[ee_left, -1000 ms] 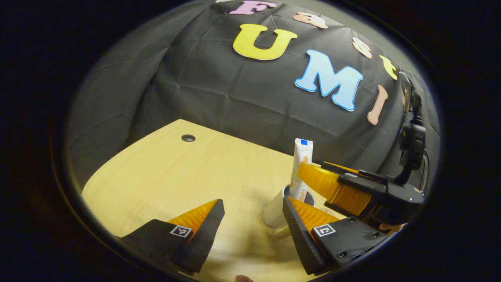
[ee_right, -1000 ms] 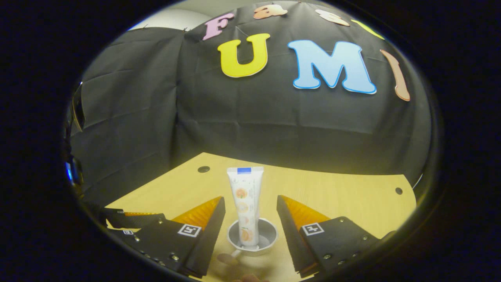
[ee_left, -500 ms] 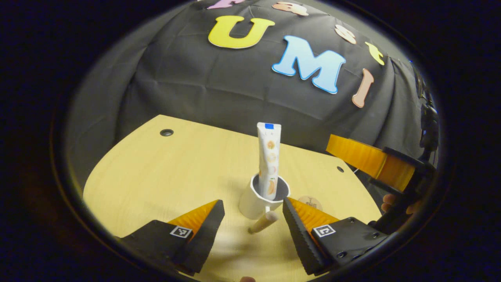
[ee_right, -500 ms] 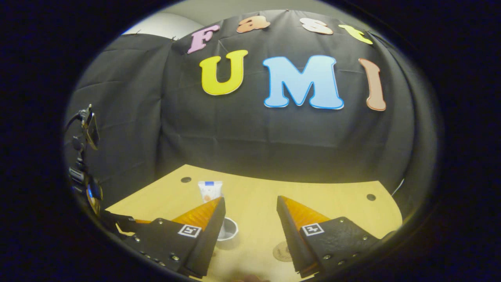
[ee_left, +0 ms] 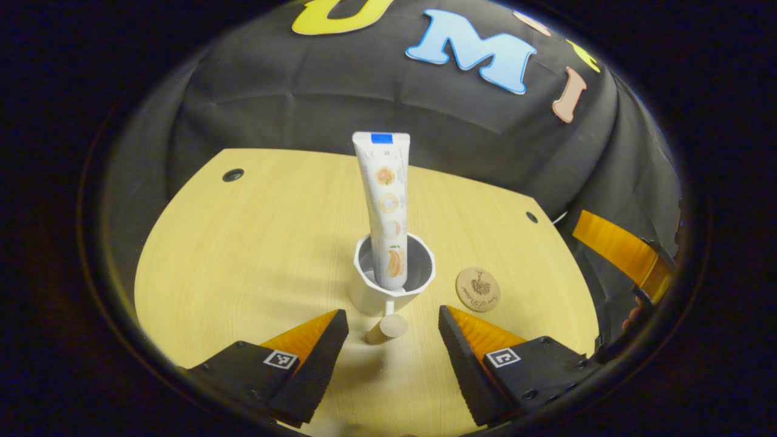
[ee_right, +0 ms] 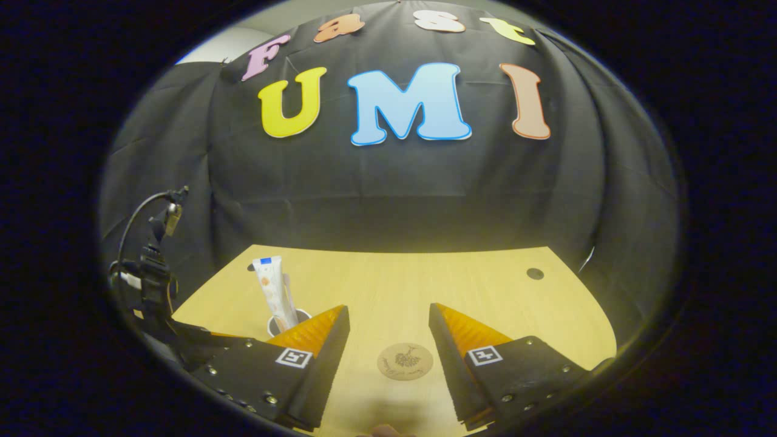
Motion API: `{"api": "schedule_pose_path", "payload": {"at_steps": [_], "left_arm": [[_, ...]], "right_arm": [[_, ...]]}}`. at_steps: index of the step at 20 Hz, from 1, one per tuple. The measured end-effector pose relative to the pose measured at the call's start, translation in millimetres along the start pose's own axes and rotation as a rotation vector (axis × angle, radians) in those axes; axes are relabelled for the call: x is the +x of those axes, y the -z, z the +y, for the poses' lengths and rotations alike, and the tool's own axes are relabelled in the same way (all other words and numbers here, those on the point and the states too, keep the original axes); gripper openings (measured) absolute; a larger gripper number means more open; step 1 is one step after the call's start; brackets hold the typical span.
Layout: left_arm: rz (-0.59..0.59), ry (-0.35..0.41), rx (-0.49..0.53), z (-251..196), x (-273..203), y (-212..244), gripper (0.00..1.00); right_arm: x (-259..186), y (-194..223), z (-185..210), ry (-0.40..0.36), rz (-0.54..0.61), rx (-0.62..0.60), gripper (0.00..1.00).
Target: Put the toothbrush and toothpaste on the desktop into the cup, then pick up the cup and place it on the coaster on the desktop.
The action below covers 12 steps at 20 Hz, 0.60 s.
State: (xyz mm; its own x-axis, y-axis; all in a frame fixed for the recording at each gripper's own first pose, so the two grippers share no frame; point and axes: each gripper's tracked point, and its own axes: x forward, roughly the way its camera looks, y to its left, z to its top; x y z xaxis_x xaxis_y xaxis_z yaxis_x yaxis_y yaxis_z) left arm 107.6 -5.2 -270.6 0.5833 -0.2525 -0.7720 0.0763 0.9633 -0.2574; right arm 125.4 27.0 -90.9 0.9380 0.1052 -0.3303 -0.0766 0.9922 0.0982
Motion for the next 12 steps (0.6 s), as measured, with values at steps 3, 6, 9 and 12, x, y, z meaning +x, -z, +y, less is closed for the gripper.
{"api": "schedule_pose_path", "payload": {"at_steps": [3, 6, 9, 12], "left_arm": [[0.103, 0.0, 0.0, 0.3, 13.9, 10.3, 0.95], [0.156, -0.029, 0.017, 6.3, 30.2, 10.4, 0.94], [0.197, -0.062, 0.03, 11.1, 44.7, 16.8, 0.85], [0.225, -0.096, 0.025, 17.3, 55.9, 23.2, 0.78]], "right_arm": [[1.5, 6.5, -13.9, 0.012, 0.023, 0.018, 0.78], [6.5, 16.4, -22.9, 0.016, 0.051, 0.027, 0.78], [9.0, 24.7, -29.4, 0.016, 0.077, 0.027, 0.78], [11.4, 28.3, -35.5, 0.014, 0.094, 0.034, 0.78]]}}
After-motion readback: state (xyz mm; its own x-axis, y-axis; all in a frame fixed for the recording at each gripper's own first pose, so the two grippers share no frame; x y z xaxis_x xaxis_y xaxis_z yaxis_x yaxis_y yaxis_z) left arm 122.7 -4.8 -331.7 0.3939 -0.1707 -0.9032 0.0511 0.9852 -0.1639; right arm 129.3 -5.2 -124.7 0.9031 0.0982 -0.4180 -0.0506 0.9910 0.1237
